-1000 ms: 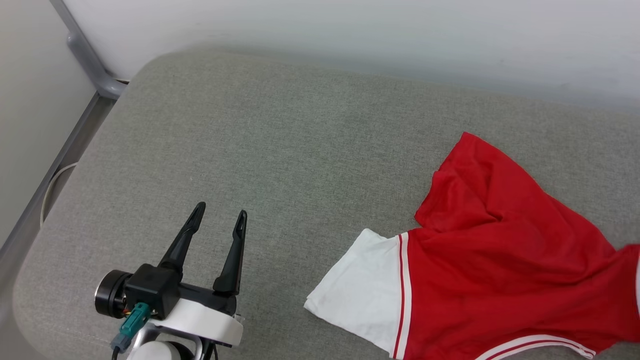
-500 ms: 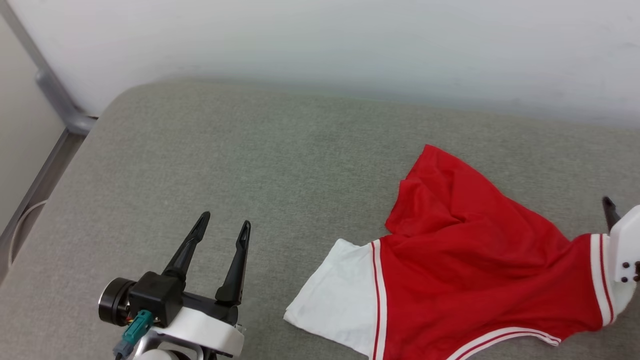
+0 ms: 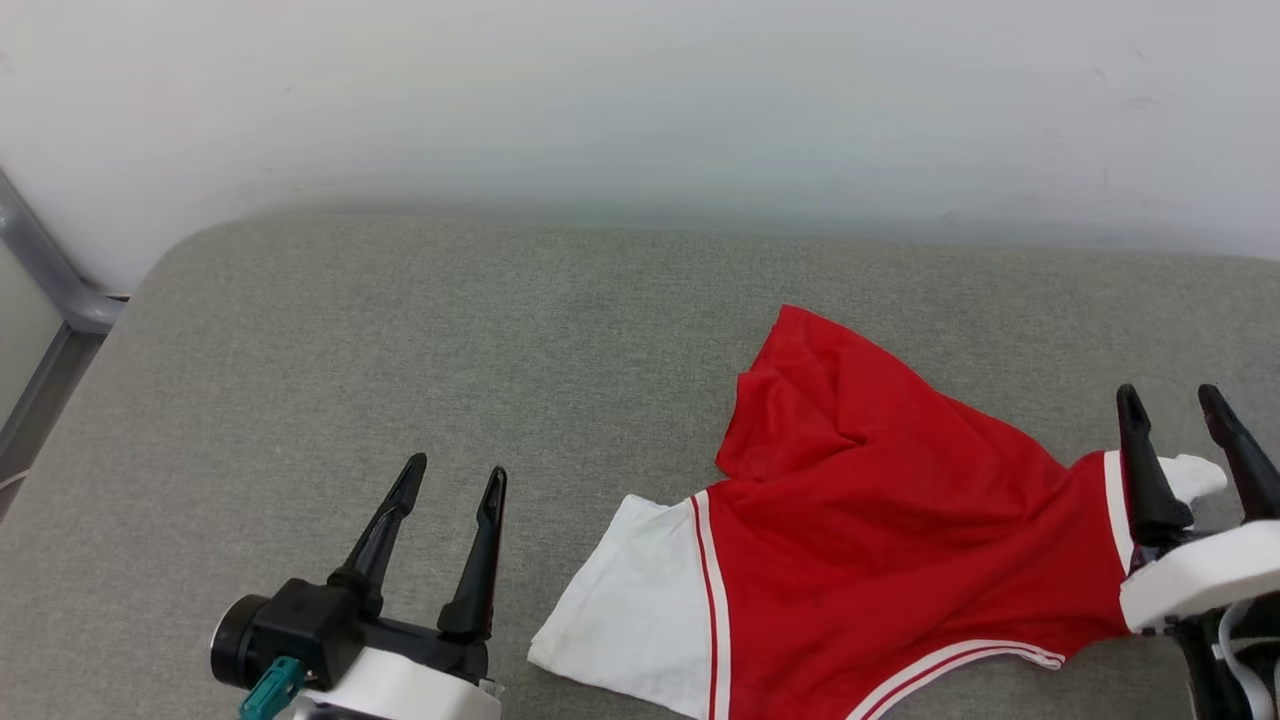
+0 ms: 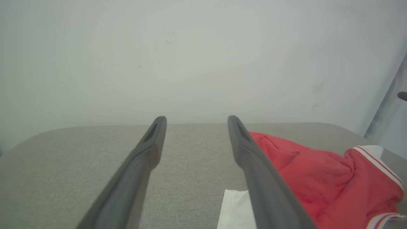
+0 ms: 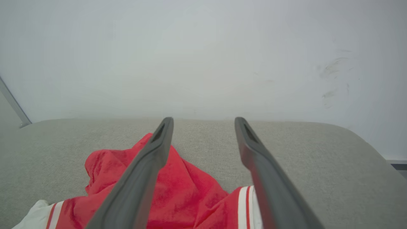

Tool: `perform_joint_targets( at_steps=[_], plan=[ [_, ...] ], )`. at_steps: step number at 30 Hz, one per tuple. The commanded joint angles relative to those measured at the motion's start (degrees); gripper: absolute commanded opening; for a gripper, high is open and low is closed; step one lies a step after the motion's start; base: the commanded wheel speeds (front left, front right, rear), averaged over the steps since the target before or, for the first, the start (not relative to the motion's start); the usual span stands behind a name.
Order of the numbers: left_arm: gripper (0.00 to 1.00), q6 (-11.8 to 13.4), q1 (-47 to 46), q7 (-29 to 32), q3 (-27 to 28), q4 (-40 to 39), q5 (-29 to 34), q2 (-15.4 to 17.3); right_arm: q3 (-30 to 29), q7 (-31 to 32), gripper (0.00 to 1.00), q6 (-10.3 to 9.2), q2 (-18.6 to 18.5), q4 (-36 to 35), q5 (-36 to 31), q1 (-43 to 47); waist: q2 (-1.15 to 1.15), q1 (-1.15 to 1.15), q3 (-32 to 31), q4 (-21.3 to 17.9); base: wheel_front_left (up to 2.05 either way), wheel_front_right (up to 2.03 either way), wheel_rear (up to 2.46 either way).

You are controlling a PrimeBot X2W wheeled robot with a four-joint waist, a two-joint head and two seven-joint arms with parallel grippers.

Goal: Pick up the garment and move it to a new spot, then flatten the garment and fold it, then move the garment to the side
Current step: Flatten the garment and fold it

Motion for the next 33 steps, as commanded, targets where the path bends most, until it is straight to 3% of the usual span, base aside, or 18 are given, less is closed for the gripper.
perform_joint_targets(
  at_steps=[1, 10, 13, 17, 24, 29, 33],
  plan=[
    [1.00, -0.1, 1.0, -0.1, 0.3, -0.2, -0.6, -0.2, -0.2, -1.6, 1.00, -0.06, 0.9, -0.8, 0.5, 1.3, 0.00, 0.01, 0.2, -0.2, 0.00, 0.00, 0.00],
    [1.00, -0.1, 0.4, -0.1, -2.6, 1.3, -2.3, 0.4, -0.7, -5.5, 1.00, -0.06, 2.9, -1.7, -0.2, 4.0, 0.00, 0.01, 2.3, -1.2, 0.00, 0.00, 0.00],
    [1.00, -0.1, -1.0, 0.6, -4.7, 2.1, -3.6, 2.7, -1.8, -4.6, 1.00, -0.06, 2.7, -1.7, -0.5, 3.3, 0.00, 0.01, 3.5, -1.4, 0.00, 0.00, 0.00],
    [1.00, 0.0, -3.0, 10.1, -7.6, 2.9, -5.0, 6.2, -2.6, -4.6, 1.00, -0.05, 2.9, -1.4, -1.0, 3.0, 0.00, 0.01, 5.0, -1.4, 0.00, 0.00, 0.00],
    [1.00, 0.9, -0.9, 34.8, -9.3, -0.2, -10.0, 9.3, -2.1, -5.0, 1.00, -0.05, 3.4, -1.0, -1.0, 2.4, 0.00, 0.01, 7.4, -2.1, 0.00, 0.00, 0.00],
    [1.00, 2.0, 0.1, 42.0, -9.7, -2.4, -11.0, 10.8, -1.8, -5.3, 1.00, -0.05, 3.6, -0.6, -0.9, 1.9, 0.00, 0.01, 8.6, -2.8, 0.00, 0.00, 0.00],
    [1.00, 3.0, -0.3, 44.1, -10.1, -2.4, -10.2, 11.4, -1.5, -5.7, 1.00, -0.05, 3.6, -0.2, -0.7, 1.4, 0.00, 0.01, 9.8, -3.3, 0.00, 0.00, 0.00]
  ],
)
